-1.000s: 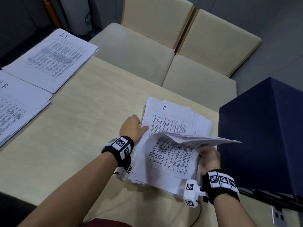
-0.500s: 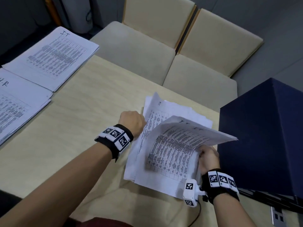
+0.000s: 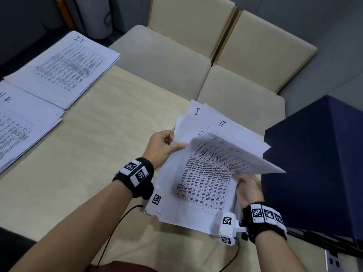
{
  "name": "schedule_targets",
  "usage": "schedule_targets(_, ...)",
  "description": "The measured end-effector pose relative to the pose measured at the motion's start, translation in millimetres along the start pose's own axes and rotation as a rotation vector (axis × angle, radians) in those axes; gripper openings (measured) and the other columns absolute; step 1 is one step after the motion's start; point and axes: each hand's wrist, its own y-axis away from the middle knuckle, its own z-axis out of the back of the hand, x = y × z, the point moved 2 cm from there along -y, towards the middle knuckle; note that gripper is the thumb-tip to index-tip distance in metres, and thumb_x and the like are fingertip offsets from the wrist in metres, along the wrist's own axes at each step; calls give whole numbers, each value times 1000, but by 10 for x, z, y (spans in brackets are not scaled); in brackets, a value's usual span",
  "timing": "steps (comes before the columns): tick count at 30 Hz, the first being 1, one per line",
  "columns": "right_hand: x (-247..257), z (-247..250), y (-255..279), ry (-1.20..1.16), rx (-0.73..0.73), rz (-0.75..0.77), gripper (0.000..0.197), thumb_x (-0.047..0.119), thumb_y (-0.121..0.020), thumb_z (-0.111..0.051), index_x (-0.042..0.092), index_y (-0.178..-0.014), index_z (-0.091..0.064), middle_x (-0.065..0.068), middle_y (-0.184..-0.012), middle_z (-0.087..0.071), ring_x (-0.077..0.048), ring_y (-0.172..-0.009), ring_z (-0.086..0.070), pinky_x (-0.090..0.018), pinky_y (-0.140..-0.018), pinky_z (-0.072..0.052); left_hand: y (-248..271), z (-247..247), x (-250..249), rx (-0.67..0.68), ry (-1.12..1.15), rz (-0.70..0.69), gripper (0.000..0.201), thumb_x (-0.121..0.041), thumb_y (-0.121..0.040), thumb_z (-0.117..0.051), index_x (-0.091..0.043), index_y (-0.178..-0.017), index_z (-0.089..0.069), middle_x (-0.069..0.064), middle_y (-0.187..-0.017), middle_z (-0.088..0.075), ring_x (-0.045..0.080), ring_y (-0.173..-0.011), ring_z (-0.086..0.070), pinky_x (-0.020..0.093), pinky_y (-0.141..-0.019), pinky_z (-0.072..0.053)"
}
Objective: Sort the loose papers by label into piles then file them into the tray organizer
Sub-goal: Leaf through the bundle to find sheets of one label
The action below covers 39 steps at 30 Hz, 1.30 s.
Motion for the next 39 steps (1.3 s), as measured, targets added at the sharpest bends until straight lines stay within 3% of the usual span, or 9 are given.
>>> schedule_targets(6,-34,148,-53,-81,-84,60,41,-20,-74,-48,8,-103,-57,-11,-105,-68,-28,-100,-65,-33,-75,-51,-9,125,81,-85,-39,93,12,-15,-95,-66,-8,-101,-73,-6,-87,-76,9,-76,-72,25,-72,-59)
schedule_targets(10,-10,81,18,-11,31,12,25,-19,-81,-41,4,-81,-51,-7,-77,-65,-26,-83,-65,-28,-65,-51,6,67,99,42,73,140,28,-3,-98,-53,-10,-120,-69,8,-111,-74,24,-102,-71,37,-90,-56)
schedule_targets(17,80,-134,144,-76,189,-205,26,8,-71,-55,16,-94,-66,2,-87,-70,-16,-87,-64,-14,-65,-55,79,-155,-11,173,202,349,24,-1,-55,-49,16,-72,-54,20,-71,-48,33,-72,-38,34,-58,-26)
schedule_targets(20,-38,-65,49,-139,123,-296,24,23,-81,-72,22,-103,-62,2,-92,-74,-22,-98,-62,-33,-84,-53,25,-125,-18,71,262,398,25,0,-67,-42,-1,-72,-66,14,-72,-65,31,-74,-53,31,-60,-38)
schedule_targets(25,-65,34,115,-83,71,-27,18,27,-94,-60,22,-110,-69,-4,-100,-76,-24,-91,-72,-39,-81,-56,-117,40,154,-108,-799,297,32,-48,-87,-65,-16,-85,-59,0,-81,-63,24,-81,-61,30,-67,-44)
schedule_targets(28,-64,85,53,-69,2,-29,13,11,-100,-52,13,-100,-66,-9,-96,-68,-19,-84,-66,-37,-90,-56,-144,-39,168,35,-1094,157,28,-34,-91,-62,-11,-75,-59,6,-71,-59,30,-75,-63,30,-59,-39)
schedule_targets(31,-27,135,-33,-52,-94,-11,34,-10,-98,-41,16,-82,-55,4,-64,-64,-6,-59,-59,-15,-54,-53,-141,-98,18,127,-1392,34,23,-20,-97,-48,-8,-84,-63,10,-84,-67,31,-76,-64,32,-64,-48)
schedule_targets(34,4,101,12,-9,-108,-9,28,-16,-84,-45,8,-76,-59,-3,-63,-68,-23,-71,-61,-23,-55,-53,-112,-142,-163,195,-1596,-110,36,-32,-104,-39,-10,-100,-68,11,-98,-69,31,-89,-67,31,-68,-44)
schedule_targets(39,-42,61,55,-52,-39,-27,20,-10,-74,-47,10,-76,-53,-9,-77,-63,-27,-73,-63,-35,-66,-49,-144,-94,-242,235,-1046,-205,35,-27,-96,-59,-13,-64,-58,4,-61,-53,26,-63,-56,32,-57,-32)
